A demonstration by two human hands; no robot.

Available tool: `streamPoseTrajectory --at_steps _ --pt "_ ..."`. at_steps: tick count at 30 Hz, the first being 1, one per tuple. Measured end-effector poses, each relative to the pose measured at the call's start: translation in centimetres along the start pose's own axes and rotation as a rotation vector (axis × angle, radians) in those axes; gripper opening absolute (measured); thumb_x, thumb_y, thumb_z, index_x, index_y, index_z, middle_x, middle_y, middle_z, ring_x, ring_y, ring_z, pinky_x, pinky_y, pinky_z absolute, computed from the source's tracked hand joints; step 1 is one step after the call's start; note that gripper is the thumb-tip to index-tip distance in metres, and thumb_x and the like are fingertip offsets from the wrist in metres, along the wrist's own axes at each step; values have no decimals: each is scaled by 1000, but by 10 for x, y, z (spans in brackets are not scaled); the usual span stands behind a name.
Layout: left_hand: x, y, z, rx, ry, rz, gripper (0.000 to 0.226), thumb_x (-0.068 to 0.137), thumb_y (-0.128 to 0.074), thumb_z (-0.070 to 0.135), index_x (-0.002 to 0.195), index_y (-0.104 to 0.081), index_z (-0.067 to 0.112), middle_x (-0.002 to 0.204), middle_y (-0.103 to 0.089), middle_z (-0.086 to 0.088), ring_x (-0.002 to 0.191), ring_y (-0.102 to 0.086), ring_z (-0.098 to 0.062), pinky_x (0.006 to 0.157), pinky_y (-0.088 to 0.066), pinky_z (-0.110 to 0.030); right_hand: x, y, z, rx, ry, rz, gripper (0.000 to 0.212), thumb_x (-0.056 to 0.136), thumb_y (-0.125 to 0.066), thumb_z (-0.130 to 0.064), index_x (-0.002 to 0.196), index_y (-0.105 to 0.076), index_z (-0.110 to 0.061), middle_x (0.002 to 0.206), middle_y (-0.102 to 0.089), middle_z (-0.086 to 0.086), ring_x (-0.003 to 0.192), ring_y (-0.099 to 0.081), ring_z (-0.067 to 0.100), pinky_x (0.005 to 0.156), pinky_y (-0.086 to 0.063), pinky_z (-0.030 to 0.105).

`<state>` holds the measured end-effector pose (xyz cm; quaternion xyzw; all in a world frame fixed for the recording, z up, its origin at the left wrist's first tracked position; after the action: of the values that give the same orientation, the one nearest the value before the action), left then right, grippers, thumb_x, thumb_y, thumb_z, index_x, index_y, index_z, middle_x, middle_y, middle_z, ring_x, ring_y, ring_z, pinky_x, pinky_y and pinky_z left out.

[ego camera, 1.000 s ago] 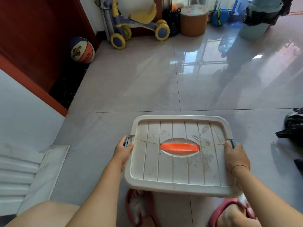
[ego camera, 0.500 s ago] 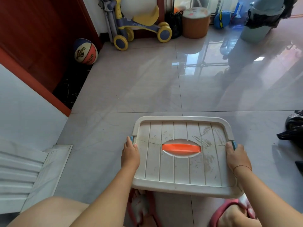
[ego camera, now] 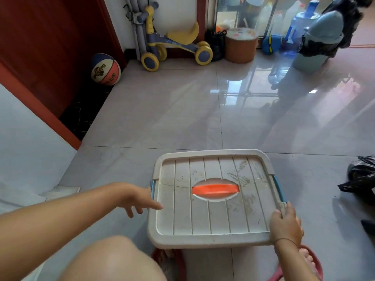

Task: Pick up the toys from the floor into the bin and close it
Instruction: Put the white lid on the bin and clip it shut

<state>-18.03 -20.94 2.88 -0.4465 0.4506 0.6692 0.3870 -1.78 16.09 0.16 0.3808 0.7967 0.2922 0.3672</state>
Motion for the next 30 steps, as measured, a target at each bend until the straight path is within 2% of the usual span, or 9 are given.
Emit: streamPoseTrajectory --at_steps 3,6,9,14,19,23,25,28,30 --pt "22 -13 -21 -344 -5 278 107 86 -61 46 145 26 28 140 -44 -16 111 -57 -31 94 -48 -41 15 -21 -41 101 123 -82 67 72 -35 -29 135 -43 -10 128 -49 24 116 -44 44 104 -32 51" --pt "29 -23 -42 -805 -142 800 70 94 -50 39 151 -9 27 140 -49 -13 118 -53 -35 96 -42 -39 36 -53 -88 123 227 -200 47 85 -45 -11 132 -43 -13 126 -51 19 112 -48 39 101 -39 51" --pt "28 -39 -66 -1065 -78 1128 52 97 -43 37 145 -31 19 131 -57 -15 113 -56 -36 90 -43 -40 44 -90 -143 26 366 -368 55 83 -43 1 136 -42 -16 125 -53 17 105 -50 32 91 -42 39" --pt "19 -36 -105 -1222 28 1219 50 97 -44 34 141 -36 12 132 -55 -16 114 -56 -36 90 -42 -40 13 -137 -204 -80 434 -460 61 86 -46 -1 144 -31 -13 134 -45 20 115 -47 35 91 -39 35" --pt "1 -51 -172 -1412 276 1283 51 96 -42 39 137 -38 10 132 -54 -19 115 -54 -39 92 -42 -44 -69 -204 -197 250 -15 -666 54 90 -51 -21 135 -22 -12 110 -44 14 97 -57 34 86 -53 46" --pt "-30 -57 -208 -1206 649 1430 54 92 -48 25 144 -34 16 145 -39 -18 132 -38 -36 107 -27 -48 -148 -232 -202 219 31 -896 73 86 -55 -5 139 -9 -26 80 -54 11 62 -64 28 85 -55 51" --pt "-36 -44 -206 -860 513 1517 62 90 -53 26 147 -30 18 154 -26 -16 141 -24 -35 114 -14 -50 -183 -247 -204 174 125 -991 87 87 -55 -4 144 6 -27 76 -56 13 58 -61 27 76 -58 45" --pt "-14 -38 -174 -396 177 1191 76 88 -38 63 151 -10 29 160 8 -1 147 10 -27 114 7 -54 -214 -269 -211 131 231 -1062 89 88 -53 -4 145 13 -26 80 -58 18 60 -61 29 59 -60 37" --pt "-7 -44 -173 -332 177 1053 85 84 -33 72 150 3 34 157 23 3 144 22 -26 110 11 -60 -223 -278 -219 144 246 -1086 85 88 -53 -4 144 6 -31 87 -58 19 61 -62 29 52 -60 34"
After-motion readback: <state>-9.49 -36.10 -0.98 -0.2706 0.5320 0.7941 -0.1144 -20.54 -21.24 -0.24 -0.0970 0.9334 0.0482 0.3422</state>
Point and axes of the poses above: each hand's wrist, its own x-axis towards the middle knuckle, its own y-axis out of the back of the hand, z = x × y, the point moved 5 cm from there along x, towards the middle knuckle
